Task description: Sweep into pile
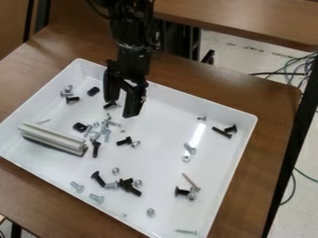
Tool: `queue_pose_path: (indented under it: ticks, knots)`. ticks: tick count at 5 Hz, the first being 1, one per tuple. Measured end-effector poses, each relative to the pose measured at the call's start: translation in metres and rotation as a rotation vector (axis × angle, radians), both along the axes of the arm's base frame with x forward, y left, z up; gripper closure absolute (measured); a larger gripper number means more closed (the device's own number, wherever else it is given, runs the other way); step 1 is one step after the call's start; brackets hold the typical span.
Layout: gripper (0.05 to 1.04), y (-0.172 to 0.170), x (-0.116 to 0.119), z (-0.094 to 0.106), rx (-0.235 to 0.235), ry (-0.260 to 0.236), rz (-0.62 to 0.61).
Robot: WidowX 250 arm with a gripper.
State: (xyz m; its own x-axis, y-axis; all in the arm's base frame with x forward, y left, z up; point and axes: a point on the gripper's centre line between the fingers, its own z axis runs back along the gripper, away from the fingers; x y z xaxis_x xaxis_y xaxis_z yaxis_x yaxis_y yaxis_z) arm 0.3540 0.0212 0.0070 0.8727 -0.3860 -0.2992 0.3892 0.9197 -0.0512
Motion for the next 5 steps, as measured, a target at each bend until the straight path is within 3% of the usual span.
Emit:
queue_pose_path:
  ticks: [1, 2, 3, 4, 5]
  knots:
    - [0.084, 0.000, -0.009, -0.014, 0.001, 0.049, 0.006]
    - [0.084, 0.013, -0.039, -0.017, 0.070, 0.072, 0.212]
    - [0.084, 0.036, -0.053, -0.004, 0.124, 0.015, 0.478]
    - [0.084, 0.057, -0.067, -0.003, 0.171, -0.012, 0.721]
    - [0.084, 0.073, -0.073, 0.000, 0.184, -0.067, 0.925]
